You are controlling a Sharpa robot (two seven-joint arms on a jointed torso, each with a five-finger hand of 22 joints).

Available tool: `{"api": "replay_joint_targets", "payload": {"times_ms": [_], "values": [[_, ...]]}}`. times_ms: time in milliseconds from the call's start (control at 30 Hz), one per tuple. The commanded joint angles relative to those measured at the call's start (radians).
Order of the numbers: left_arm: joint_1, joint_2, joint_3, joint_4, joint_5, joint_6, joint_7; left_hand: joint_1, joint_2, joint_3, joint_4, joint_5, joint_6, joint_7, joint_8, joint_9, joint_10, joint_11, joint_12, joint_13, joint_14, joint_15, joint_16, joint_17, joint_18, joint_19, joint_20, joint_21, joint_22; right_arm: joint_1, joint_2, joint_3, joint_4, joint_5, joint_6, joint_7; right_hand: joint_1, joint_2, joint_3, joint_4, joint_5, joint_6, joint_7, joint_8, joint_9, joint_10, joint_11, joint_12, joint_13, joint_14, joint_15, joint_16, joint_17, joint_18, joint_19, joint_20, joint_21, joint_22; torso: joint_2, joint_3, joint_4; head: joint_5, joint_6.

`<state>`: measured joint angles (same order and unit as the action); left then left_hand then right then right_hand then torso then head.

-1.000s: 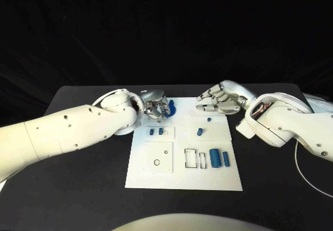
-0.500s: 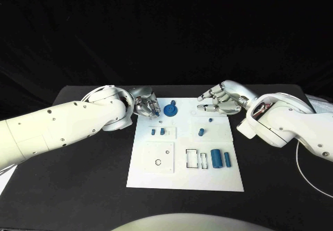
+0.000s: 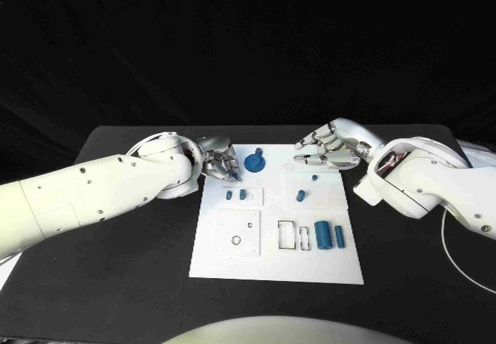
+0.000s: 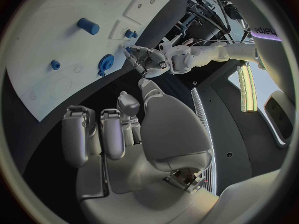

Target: Assemble the parts on the task board

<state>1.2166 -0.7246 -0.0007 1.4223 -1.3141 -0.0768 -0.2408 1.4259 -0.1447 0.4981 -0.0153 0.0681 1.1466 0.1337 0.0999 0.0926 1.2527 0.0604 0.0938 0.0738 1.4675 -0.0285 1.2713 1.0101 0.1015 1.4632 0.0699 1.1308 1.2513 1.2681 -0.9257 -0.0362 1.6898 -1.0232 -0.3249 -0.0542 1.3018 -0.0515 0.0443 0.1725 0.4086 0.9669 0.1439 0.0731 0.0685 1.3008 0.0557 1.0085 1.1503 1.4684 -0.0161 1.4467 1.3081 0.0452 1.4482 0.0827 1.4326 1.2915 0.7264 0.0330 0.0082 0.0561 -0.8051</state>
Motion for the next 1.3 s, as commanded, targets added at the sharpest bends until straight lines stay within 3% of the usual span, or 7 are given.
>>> {"api": "replay_joint_targets", "payload": {"times_ms": [33, 600, 1300], "values": [[-0.001, 0.006, 0.0, 0.0, -0.027, 0.005, 0.016, -0.008, 0.002, 0.005, -0.001, -0.002, 0.003, 0.004, -0.002, -0.001, 0.003, 0.005, -0.005, 0.0, 0.011, 0.006, 0.004, -0.001, -0.013, 0.012, 0.004, 0.006, 0.001, -0.001, 0.002, 0.0, 0.0, -0.009, 0.009, 0.007, 0.009, 0.005, -0.006, 0.001, 0.004, 0.001, 0.001, -0.002, -0.001, -0.006, -0.001, -0.001, -0.001, 0.057, -0.005, -0.006, 0.055, 0.013, -0.005, 0.0, -0.007, 0.0, -0.001, 0.0009, -0.0008, 0.0, 0.0], [-0.005, 0.033, 0.0, -0.018, -0.047, 0.027, 0.004, -0.01, 0.001, 0.004, -0.001, -0.003, 0.003, 0.004, -0.003, -0.001, 0.003, 0.005, -0.007, 0.001, 0.011, 0.006, 0.005, 0.0, -0.013, 0.012, 0.004, 0.007, 0.002, -0.001, 0.004, 0.0, 0.0, -0.009, 0.006, 0.012, 0.01, 0.005, -0.006, 0.001, 0.005, 0.002, 0.001, -0.002, -0.001, -0.005, -0.001, 0.001, 0.0, 0.057, -0.005, -0.006, 0.056, 0.013, -0.005, 0.0, -0.006, 0.001, 0.0, 0.0007, -0.0009, -0.001, -0.003], [-0.007, 0.035, -0.001, -0.025, -0.058, 0.074, -0.027, -0.013, 0.003, 0.006, -0.001, -0.004, 0.005, 0.004, -0.003, -0.001, 0.004, 0.005, -0.008, 0.001, 0.011, 0.006, 0.006, 0.001, -0.013, 0.012, 0.005, 0.007, 0.002, -0.001, 0.004, 0.0, 0.001, -0.009, 0.008, 0.012, 0.01, 0.005, -0.006, 0.001, 0.005, 0.002, 0.001, -0.002, -0.001, -0.005, -0.001, 0.001, 0.0, 0.057, -0.005, -0.006, 0.056, 0.013, -0.005, 0.0, -0.006, 0.001, -0.001, 0.0005, -0.0007, 0.001, -0.005]]}}
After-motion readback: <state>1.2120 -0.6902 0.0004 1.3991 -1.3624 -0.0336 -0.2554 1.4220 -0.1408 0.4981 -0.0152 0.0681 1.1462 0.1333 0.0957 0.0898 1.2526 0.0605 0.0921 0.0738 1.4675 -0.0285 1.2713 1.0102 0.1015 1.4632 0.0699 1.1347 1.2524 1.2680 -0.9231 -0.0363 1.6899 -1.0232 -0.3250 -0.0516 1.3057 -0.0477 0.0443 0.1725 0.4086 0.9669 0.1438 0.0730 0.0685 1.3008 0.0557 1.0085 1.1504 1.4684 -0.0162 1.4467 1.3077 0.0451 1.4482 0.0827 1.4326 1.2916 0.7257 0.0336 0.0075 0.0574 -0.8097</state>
